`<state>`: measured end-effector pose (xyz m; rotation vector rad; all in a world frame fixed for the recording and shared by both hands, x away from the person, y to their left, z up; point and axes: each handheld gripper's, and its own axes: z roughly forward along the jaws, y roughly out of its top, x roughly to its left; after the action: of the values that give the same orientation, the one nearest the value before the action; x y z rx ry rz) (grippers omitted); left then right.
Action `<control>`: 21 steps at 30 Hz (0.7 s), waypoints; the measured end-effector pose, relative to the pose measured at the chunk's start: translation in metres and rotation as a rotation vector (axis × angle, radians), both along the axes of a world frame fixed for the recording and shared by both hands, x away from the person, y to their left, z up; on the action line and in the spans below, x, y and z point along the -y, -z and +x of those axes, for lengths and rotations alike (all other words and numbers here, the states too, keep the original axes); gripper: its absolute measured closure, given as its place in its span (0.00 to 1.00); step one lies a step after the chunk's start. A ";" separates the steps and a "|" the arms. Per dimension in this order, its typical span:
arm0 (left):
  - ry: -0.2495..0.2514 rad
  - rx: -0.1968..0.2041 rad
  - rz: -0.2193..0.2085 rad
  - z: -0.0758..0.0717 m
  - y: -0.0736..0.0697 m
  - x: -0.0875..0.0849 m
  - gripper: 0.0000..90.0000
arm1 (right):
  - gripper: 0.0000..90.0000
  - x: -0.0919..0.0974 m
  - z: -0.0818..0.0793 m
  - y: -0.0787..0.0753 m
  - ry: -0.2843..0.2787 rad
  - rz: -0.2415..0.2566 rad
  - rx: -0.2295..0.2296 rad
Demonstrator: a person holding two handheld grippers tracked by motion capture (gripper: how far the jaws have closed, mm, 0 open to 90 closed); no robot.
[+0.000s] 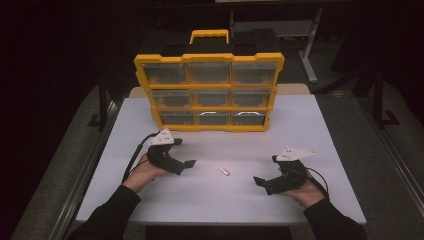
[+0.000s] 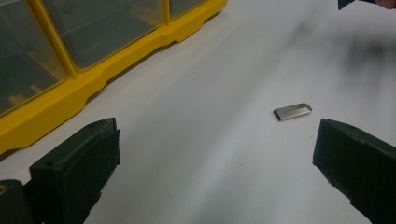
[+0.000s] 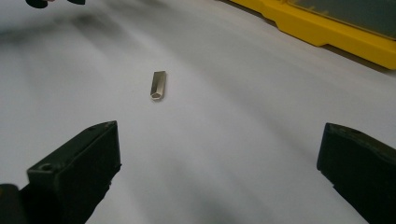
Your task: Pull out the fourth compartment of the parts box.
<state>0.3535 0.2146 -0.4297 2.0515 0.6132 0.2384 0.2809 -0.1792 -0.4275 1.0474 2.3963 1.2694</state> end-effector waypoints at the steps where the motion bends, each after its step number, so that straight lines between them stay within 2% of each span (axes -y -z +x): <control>1: 0.000 -0.001 -0.004 0.000 0.000 0.000 0.00 | 0.00 0.000 0.000 0.000 -0.001 0.001 -0.001; 14: -0.006 -0.005 -0.030 0.006 0.002 0.004 0.00 | 0.00 0.000 0.001 0.001 0.000 0.006 -0.006; 21: 0.005 0.000 -0.022 0.008 0.001 0.008 0.00 | 0.00 -0.001 0.002 0.001 -0.003 0.002 -0.007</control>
<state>0.3614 0.2061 -0.4306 2.0320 0.6084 0.2278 0.2826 -0.1786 -0.4285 1.0514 2.4035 1.2715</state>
